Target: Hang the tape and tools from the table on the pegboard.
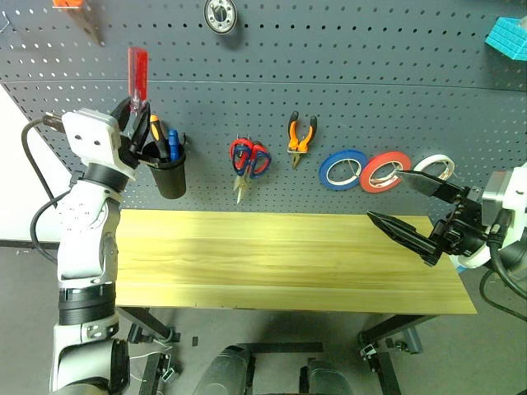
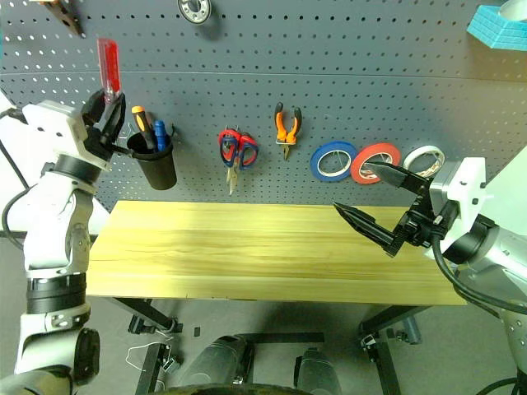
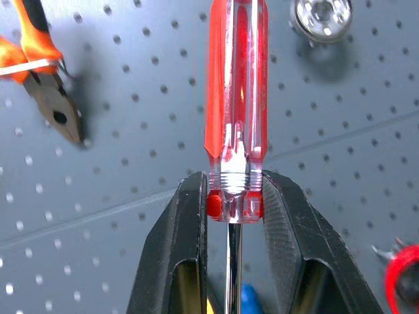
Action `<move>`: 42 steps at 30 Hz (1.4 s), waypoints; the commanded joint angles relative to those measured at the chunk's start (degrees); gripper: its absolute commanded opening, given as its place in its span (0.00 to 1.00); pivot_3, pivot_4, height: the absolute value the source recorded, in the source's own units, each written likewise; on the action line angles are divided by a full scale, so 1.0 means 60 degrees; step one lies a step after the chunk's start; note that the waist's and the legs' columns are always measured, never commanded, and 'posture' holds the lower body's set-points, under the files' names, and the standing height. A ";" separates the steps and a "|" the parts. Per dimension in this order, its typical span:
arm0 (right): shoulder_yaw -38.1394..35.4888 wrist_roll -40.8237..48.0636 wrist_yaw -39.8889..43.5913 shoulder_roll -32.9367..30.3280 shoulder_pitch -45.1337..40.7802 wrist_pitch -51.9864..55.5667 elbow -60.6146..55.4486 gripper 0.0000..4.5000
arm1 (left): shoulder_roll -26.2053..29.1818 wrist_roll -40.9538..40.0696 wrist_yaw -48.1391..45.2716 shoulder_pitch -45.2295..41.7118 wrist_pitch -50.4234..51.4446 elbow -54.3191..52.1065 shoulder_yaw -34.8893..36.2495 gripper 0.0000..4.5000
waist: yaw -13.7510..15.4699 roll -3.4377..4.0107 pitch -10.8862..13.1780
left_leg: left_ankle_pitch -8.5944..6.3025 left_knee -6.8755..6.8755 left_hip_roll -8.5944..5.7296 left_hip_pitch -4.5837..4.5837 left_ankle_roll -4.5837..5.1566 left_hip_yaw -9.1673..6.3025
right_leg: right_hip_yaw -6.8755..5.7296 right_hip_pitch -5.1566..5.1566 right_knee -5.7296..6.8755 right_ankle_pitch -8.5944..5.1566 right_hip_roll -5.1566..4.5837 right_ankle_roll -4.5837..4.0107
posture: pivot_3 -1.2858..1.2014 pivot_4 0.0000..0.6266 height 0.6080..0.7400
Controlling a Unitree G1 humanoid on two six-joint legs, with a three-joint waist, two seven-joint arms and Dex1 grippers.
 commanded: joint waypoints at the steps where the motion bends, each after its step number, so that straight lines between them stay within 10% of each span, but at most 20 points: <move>1: -0.0295 0.0249 -0.0113 0.0032 0.0040 0.0038 -0.0436 1.00 | 0.0007 0.0144 -0.0152 -0.0729 -0.1013 0.0712 -0.0110 0.18 | -0.0006 -0.0001 -0.0002 | 0.0000 0.0000 0.0000 0.0000 0.0001 0.0001 | 0.0000 0.0000 0.0000 0.0000 -0.0001 0.0000 | 0.55 0.05 1.00; 42: -0.3011 0.2913 -0.0430 -0.1315 0.1605 0.2224 -0.1225 1.00 | -0.0164 0.0663 0.0213 -0.0954 -0.3257 0.3166 -0.0341 0.18 | -0.0898 -0.0019 0.0629 | -0.0042 -0.0015 0.0002 -0.0129 0.0075 0.0000 | 0.0015 -0.0055 -0.0081 0.0004 -0.0032 0.0012 | 0.49 0.32 1.00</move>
